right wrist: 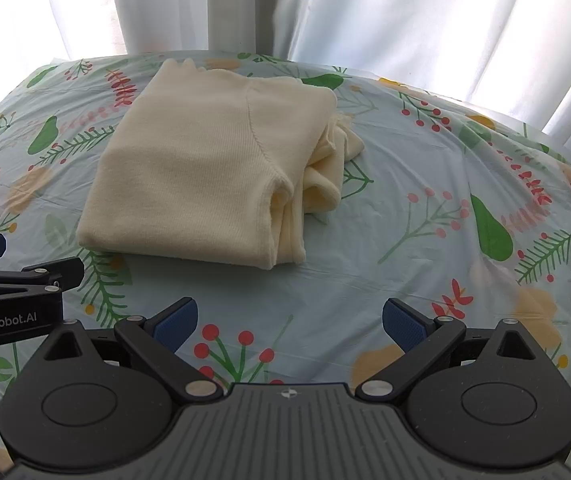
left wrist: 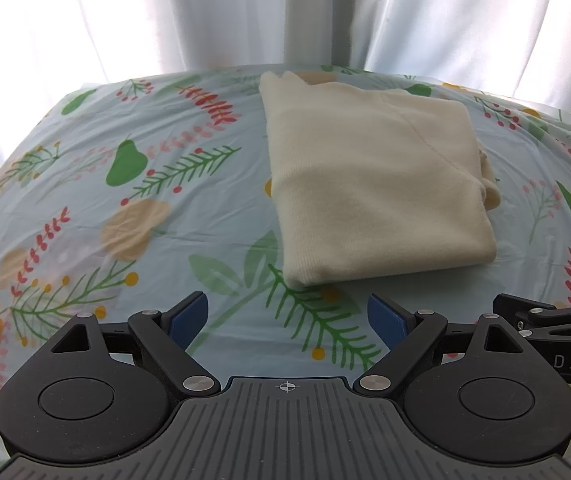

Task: Fold small clothes

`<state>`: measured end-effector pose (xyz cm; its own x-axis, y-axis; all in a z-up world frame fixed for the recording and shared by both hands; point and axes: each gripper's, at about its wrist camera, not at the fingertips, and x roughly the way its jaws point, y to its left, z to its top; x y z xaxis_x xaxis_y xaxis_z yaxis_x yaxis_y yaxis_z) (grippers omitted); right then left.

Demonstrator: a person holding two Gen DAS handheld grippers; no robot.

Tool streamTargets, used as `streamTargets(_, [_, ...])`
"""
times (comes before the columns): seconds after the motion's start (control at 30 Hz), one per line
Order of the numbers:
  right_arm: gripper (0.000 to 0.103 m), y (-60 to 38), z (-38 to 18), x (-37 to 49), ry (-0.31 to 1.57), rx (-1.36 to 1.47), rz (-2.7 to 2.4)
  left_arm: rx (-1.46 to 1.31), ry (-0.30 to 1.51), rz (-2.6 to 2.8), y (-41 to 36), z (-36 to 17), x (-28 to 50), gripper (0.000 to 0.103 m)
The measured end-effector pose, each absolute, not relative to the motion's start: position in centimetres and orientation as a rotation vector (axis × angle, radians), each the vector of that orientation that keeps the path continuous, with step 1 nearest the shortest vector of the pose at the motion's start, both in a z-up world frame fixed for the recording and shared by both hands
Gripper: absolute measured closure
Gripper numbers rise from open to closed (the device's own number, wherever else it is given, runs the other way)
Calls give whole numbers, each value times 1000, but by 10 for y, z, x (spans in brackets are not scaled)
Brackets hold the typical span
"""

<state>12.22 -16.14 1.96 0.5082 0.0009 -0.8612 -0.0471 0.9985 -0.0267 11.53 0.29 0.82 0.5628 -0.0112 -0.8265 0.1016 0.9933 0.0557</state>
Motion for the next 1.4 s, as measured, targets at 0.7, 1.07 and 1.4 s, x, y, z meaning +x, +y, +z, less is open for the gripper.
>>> streamTargets(0.7, [4,-160,18,123,1043,-48,40,110,972,-71,4,9,115,11])
streamTargets(1.07, [4,-159,18,120,1044,-35,41,111,977,-74,3,8,112,10])
streamTargets(1.4, [4,-159,19,117,1042,-24,41,106,980,-71,4,8,111,10])
